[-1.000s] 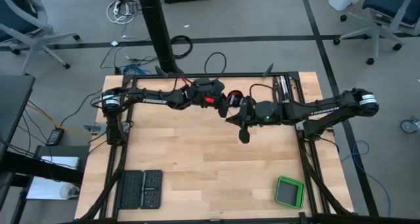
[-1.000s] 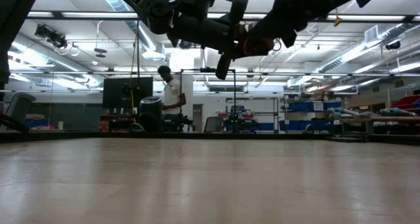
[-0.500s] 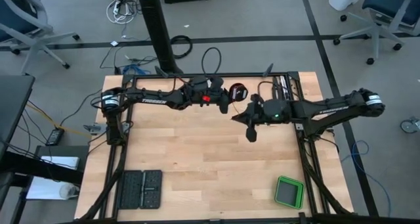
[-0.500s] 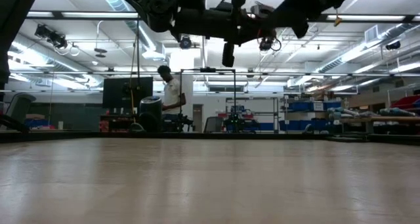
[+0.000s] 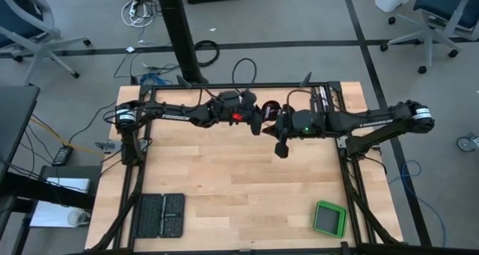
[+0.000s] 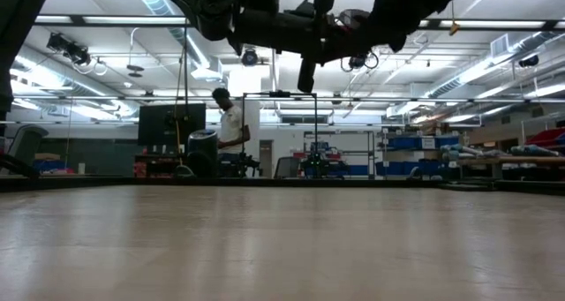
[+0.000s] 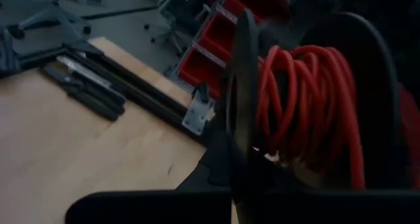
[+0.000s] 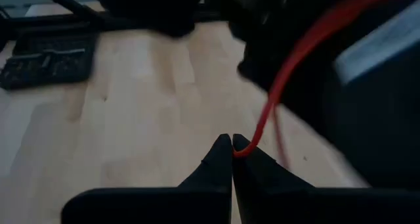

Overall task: Coil cords
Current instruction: Coil the wire cable onto the spool

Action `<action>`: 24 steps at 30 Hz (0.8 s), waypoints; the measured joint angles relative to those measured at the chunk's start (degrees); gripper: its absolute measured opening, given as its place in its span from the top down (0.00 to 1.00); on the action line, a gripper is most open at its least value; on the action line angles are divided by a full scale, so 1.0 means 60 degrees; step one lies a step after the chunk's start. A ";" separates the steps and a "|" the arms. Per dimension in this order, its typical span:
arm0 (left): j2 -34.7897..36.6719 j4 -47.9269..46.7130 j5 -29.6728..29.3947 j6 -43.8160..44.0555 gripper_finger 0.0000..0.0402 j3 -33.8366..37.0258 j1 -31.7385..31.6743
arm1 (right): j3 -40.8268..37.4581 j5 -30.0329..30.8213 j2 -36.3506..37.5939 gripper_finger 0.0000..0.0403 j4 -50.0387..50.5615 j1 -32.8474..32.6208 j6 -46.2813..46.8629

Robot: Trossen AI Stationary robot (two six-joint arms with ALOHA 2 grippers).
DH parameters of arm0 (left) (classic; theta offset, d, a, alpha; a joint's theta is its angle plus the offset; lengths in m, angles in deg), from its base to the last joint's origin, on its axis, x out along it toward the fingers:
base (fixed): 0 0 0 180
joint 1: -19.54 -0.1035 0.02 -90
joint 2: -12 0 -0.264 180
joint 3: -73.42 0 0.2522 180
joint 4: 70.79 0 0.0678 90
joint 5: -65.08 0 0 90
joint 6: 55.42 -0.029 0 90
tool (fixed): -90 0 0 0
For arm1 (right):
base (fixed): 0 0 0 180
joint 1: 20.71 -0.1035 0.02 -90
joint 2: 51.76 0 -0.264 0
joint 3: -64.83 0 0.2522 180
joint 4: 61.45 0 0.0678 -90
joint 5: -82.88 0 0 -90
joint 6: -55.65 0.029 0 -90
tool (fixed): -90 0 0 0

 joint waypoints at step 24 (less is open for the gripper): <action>-0.0004 -0.1060 -0.0133 -0.0945 1.00 0.0011 0.0066 | 0.0412 0.1292 0.1249 1.00 0.2048 -0.0672 0.0408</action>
